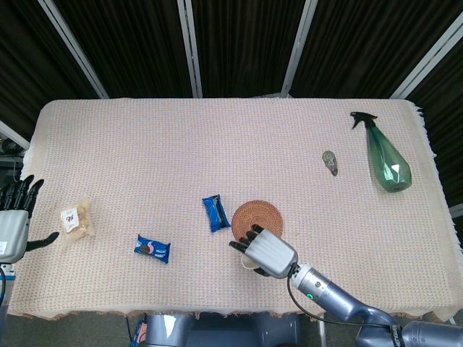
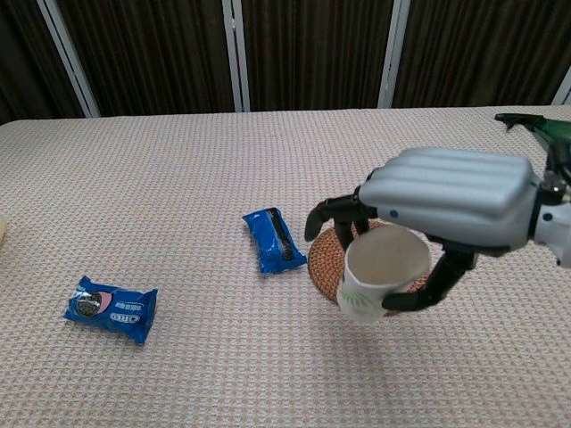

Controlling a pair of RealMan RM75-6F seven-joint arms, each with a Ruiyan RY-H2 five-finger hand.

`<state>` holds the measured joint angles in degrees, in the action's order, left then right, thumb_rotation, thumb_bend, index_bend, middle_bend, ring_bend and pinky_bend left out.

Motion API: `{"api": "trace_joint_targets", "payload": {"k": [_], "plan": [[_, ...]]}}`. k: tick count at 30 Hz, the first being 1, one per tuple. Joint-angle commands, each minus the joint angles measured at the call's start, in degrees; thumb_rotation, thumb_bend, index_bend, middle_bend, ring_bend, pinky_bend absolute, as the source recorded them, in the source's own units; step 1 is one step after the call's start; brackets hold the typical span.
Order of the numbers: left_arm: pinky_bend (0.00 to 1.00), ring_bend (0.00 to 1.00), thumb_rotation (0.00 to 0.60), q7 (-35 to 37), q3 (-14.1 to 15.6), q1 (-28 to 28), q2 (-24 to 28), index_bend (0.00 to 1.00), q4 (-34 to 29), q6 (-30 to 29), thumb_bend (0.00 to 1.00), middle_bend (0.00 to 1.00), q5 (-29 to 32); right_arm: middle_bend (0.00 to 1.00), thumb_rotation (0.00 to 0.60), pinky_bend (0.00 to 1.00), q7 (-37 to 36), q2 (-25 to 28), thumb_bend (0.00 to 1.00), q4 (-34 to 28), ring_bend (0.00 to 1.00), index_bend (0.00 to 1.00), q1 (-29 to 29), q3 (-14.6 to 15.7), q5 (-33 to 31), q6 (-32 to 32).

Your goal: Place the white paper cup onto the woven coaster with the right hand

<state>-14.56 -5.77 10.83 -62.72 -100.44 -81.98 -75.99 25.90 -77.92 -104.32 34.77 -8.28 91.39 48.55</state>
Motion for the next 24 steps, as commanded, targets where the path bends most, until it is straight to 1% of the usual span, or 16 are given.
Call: {"api": "trace_joint_targets", "payload": {"k": [1, 5, 7, 9, 14, 24], "plan": [[0.00, 0.00, 0.600, 0.24, -0.04, 0.06, 0.18, 0.00, -0.16, 0.26, 0.00, 0.00, 0.08, 0.40, 0.600, 0.31, 1.71, 0.78, 0.18, 1.98, 0.37, 0.23, 1.87, -4.54, -9.24, -1.15], [0.00, 0.00, 0.600, 0.78, -0.10, 0.18, 0.52, 0.00, -0.24, 0.92, 0.00, 0.00, 0.39, 0.40, 0.600, 0.31, 2.48, -0.31, 0.19, 5.10, 0.37, 0.23, 3.04, -5.92, -17.49, -2.24], [0.00, 0.00, 0.600, 0.92, -0.18, 0.36, 0.55, 0.00, -0.11, 1.44, 0.00, 0.00, 0.75, 0.40, 0.600, 0.31, 2.78, -0.80, 0.19, 6.43, 0.37, 0.23, 3.58, -5.95, -20.93, -2.63], [0.00, 0.00, 0.600, 1.02, -0.21, 0.51, 0.58, 0.00, -0.07, 1.92, 0.00, 0.00, 1.04, 0.40, 0.600, 0.31, 3.31, -1.10, 0.19, 7.28, 0.37, 0.23, 4.02, -5.69, -22.69, -2.64], [0.00, 0.00, 0.600, 0.89, -0.26, 0.68, 0.63, 0.00, -0.29, 2.41, 0.00, 0.00, 1.40, 0.40, 0.600, 0.31, 4.13, -1.63, 0.19, 7.51, 0.37, 0.23, 5.05, -4.55, -25.11, -1.94], [0.00, 0.00, 0.600, 0.11, -0.02, 0.33, 0.51, 0.00, -0.66, 1.67, 0.00, 0.00, 0.96, 0.40, 0.600, 0.31, 5.75, -4.31, 0.19, 9.18, 0.37, 0.23, 6.78, -2.52, -26.64, 0.07]]}}
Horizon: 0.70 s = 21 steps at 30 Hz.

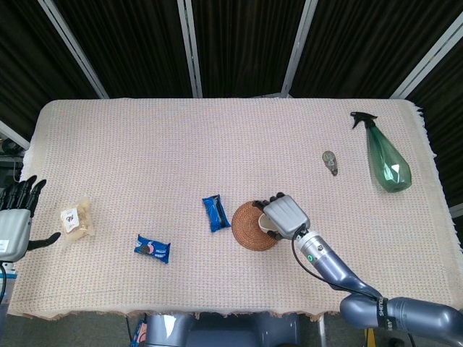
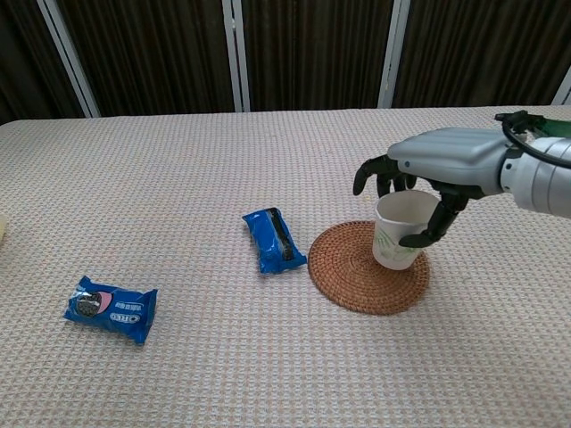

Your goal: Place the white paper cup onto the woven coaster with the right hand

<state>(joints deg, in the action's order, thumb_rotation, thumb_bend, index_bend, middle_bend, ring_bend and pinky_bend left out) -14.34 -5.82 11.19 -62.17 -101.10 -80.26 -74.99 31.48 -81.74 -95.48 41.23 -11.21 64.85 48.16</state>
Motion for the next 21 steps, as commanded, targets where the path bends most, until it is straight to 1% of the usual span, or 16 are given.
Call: {"api": "trace_joint_targets", "payload": {"k": [1, 2, 4, 5, 6, 7, 8, 9, 11, 12, 16, 18, 21], "plan": [[0.00, 0.00, 0.600, -0.19, 0.03, -0.04, -0.10, 0.00, -0.01, -0.06, 0.00, 0.00, -0.01, 0.40, 0.600, 0.31, 0.36, -0.80, 0.19, 0.50, 0.37, 0.23, 0.49, 0.66, 0.01, 0.86], [0.00, 0.00, 0.600, -0.24, 0.03, -0.05, -0.13, 0.00, 0.00, -0.08, 0.00, 0.00, 0.01, 0.40, 0.600, 0.31, 0.41, -0.95, 0.19, 0.53, 0.36, 0.23, 0.56, 0.75, 0.01, 1.06], [0.00, 0.00, 0.600, -0.41, 0.05, -0.08, -0.18, 0.00, 0.00, -0.12, 0.00, 0.00, 0.04, 0.37, 0.600, 0.31, 0.48, -1.34, 0.14, 0.41, 0.34, 0.17, 0.84, 0.97, -0.13, 1.43], [0.00, 0.00, 0.600, -0.45, 0.06, -0.10, -0.20, 0.00, -0.03, -0.13, 0.00, 0.00, 0.06, 0.30, 0.600, 0.31, 0.55, -1.41, 0.08, 0.28, 0.30, 0.10, 0.96, 1.07, -0.11, 1.50], [0.00, 0.00, 0.600, -0.60, 0.06, -0.12, -0.22, 0.00, -0.07, -0.18, 0.00, 0.00, 0.10, 0.20, 0.600, 0.31, 0.88, -1.38, 0.03, -0.02, 0.25, 0.04, 1.20, 1.39, 0.18, 1.64], [0.00, 0.00, 0.600, -0.67, 0.06, -0.14, -0.24, 0.00, -0.12, -0.20, 0.00, 0.00, 0.12, 0.13, 0.600, 0.31, 1.13, -1.32, 0.00, -0.35, 0.21, 0.01, 1.30, 1.58, 0.25, 1.87], [0.00, 0.00, 0.600, -0.74, 0.05, -0.14, -0.24, 0.00, -0.16, -0.24, 0.00, 0.00, 0.12, 0.05, 0.600, 0.29, 1.27, -1.25, 0.00, -0.93, 0.14, 0.00, 1.33, 1.69, 0.06, 2.14], [0.00, 0.00, 0.600, -0.80, 0.06, -0.15, -0.24, 0.00, -0.20, -0.27, 0.00, 0.00, 0.08, 0.01, 0.600, 0.25, 1.26, -1.13, 0.00, -1.70, 0.08, 0.00, 1.33, 1.69, -0.19, 2.46], [0.00, 0.00, 0.600, -0.81, 0.07, -0.20, -0.24, 0.00, -0.22, -0.37, 0.00, 0.00, 0.00, 0.00, 0.600, 0.19, 1.18, -0.84, 0.00, -3.25, 0.01, 0.00, 1.26, 1.63, -0.29, 3.24], [0.00, 0.00, 0.600, -0.76, 0.09, -0.23, -0.23, 0.00, -0.24, -0.40, 0.00, 0.00, -0.05, 0.00, 0.600, 0.18, 1.55, -0.48, 0.00, -4.21, 0.00, 0.00, 1.22, 1.63, -0.29, 3.86], [0.00, 0.00, 0.600, -0.49, 0.19, -0.38, -0.04, 0.00, -0.40, -0.50, 0.00, 0.00, -0.24, 0.00, 0.600, 0.15, 3.85, 2.13, 0.00, -9.44, 0.00, 0.00, 0.44, 1.94, -0.03, 7.26], [0.00, 0.00, 0.600, -0.29, 0.28, -0.50, 0.09, 0.00, -0.56, -0.62, 0.00, 0.00, -0.48, 0.00, 0.600, 0.13, 4.85, 4.61, 0.00, -12.84, 0.00, 0.00, -0.54, 2.52, 0.78, 9.24], [0.00, 0.00, 0.600, 0.16, 0.58, -0.86, 0.33, 0.00, -0.72, -1.11, 0.00, 0.00, -1.22, 0.00, 0.600, 0.08, 5.08, 9.26, 0.00, -17.47, 0.00, 0.00, -3.36, 4.43, 4.77, 13.32]]}}
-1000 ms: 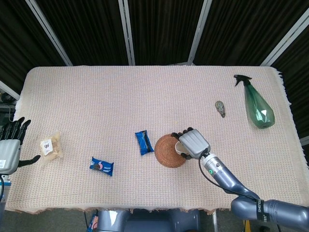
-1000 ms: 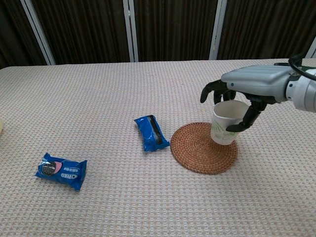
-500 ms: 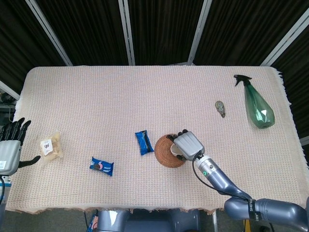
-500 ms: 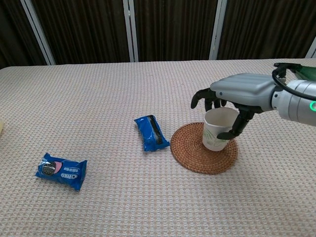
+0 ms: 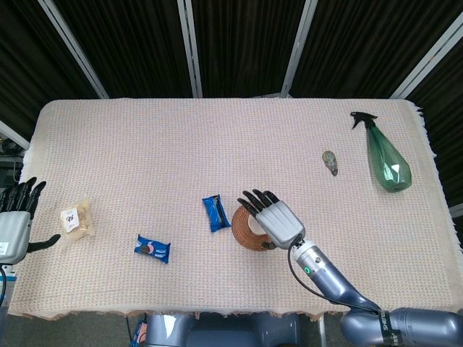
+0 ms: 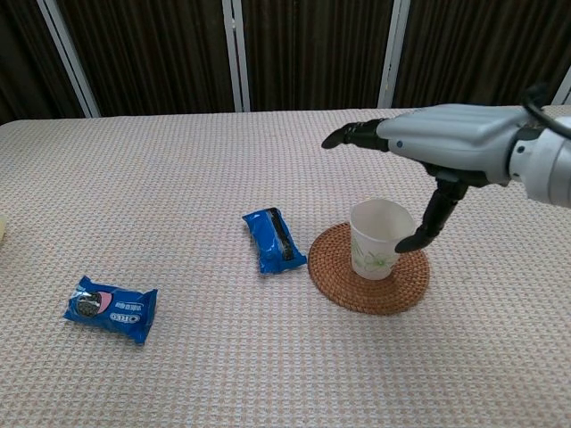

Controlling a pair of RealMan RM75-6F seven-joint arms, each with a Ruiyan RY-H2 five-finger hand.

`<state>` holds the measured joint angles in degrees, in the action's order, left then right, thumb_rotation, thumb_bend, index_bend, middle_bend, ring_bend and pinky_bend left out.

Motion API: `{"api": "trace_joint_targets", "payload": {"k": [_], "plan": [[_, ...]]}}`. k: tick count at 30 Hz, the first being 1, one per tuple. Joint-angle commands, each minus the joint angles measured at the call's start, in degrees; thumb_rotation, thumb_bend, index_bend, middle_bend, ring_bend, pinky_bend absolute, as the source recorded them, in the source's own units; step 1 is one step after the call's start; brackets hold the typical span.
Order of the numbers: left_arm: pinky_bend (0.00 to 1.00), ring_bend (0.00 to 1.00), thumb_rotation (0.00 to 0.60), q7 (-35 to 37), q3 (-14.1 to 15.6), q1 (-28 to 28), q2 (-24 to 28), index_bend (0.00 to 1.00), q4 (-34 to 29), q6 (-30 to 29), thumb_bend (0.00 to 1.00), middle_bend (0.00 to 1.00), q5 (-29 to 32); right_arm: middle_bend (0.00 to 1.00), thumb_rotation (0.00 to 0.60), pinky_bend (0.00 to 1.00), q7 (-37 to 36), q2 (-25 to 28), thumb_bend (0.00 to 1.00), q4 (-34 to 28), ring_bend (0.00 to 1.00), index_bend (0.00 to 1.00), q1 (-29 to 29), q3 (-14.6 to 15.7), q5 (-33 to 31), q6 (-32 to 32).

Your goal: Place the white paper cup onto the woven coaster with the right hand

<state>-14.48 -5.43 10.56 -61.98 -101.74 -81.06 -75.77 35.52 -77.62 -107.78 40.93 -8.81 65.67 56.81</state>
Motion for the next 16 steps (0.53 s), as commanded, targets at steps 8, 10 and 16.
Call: {"api": "trace_joint_targets", "payload": {"k": [8, 10, 16], "plan": [[0.00, 0.00, 0.600, 1.61, 1.56, -2.00, -0.46, 0.00, 0.90, -3.86, 0.00, 0.00, -4.79, 0.00, 0.600, 0.00, -8.96, 13.67, 0.00, -2.33, 0.00, 0.00, -15.04, 9.75, 20.76, 20.16], [0.00, 0.00, 0.600, 1.98, 2.10, -2.49, -0.70, 0.00, 1.29, -4.72, 0.00, 0.00, -6.17, 0.00, 0.600, 0.00, -12.44, 13.90, 0.00, 1.95, 0.00, 0.00, -17.81, 11.11, 24.07, 24.27], [0.00, 0.00, 0.600, 2.56, 3.02, -3.71, -1.07, 0.00, 2.22, -6.78, 0.00, 0.00, -8.78, 0.00, 0.600, 0.00, -20.57, 11.30, 0.00, 14.37, 0.00, 0.00, -24.37, 13.00, 28.66, 33.39]]}}
